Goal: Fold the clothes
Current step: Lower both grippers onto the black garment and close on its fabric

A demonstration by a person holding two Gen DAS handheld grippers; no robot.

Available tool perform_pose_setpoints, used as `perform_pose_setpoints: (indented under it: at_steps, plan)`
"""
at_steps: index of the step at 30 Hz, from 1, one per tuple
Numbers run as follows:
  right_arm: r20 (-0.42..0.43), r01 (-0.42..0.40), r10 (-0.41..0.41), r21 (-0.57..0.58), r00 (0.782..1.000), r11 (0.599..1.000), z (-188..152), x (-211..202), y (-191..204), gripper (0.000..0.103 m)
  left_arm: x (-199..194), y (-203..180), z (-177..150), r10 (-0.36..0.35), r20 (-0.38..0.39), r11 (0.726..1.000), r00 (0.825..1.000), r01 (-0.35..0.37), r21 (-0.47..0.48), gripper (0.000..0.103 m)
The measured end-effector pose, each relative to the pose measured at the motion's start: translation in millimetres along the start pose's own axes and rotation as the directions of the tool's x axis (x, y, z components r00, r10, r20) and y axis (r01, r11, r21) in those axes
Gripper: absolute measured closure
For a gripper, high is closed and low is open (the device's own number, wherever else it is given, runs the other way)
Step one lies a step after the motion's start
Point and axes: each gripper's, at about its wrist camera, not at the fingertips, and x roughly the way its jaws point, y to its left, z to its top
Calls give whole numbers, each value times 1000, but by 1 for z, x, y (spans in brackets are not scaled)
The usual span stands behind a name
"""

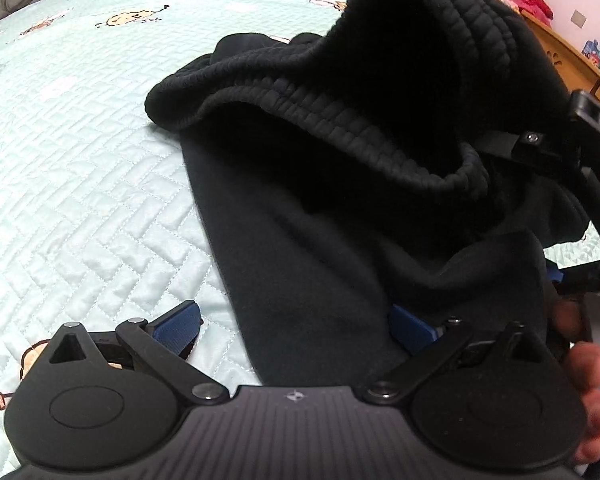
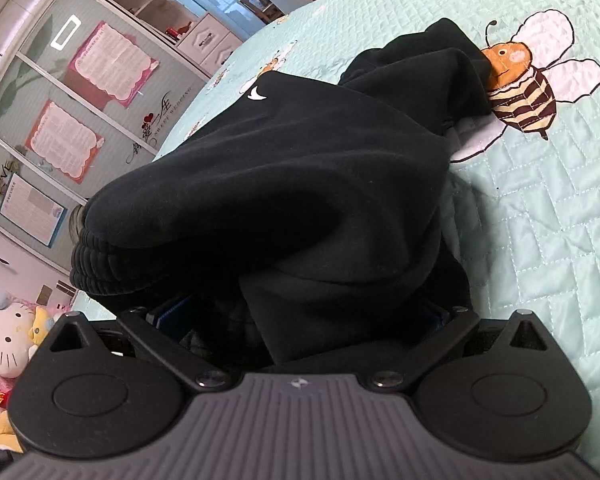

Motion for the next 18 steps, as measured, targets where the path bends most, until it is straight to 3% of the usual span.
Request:
perform_pose_setpoints:
  at_steps: [1,5,8,10,13,15,18]
  plan:
    - [-2,1,-1,-3,1000,1000,0,0,2,3,0,0,1,2,-6,1000,1000,-2,-1,0]
    - [-18,-25,25,-15,1000,1000,1,0,5,39,-2,1,8,-13,-16,999,1000,12,-42,4]
    - [-8,-58,58,6,998,998,0,-8,3,54,-10,3,11,-72,34,993,997,75,-91,41]
    - [-2,-82,82,17,997,996,0,-16,4,63,-13,3,11,-83,52,989,995,89,-122,46]
    - [-2,-124,124,48,992,991,-3,-24,3,66,-13,3,12,-73,37,987,997,78,-143,63]
    - [-14,-119,120,48,993,992,-7,-23,4,66,-14,2,12,-63,31,988,998,66,-138,82]
    - [-33,-110,114,100,993,989,-8,-17,1,59,-18,1,15,-77,35,990,996,81,-116,93]
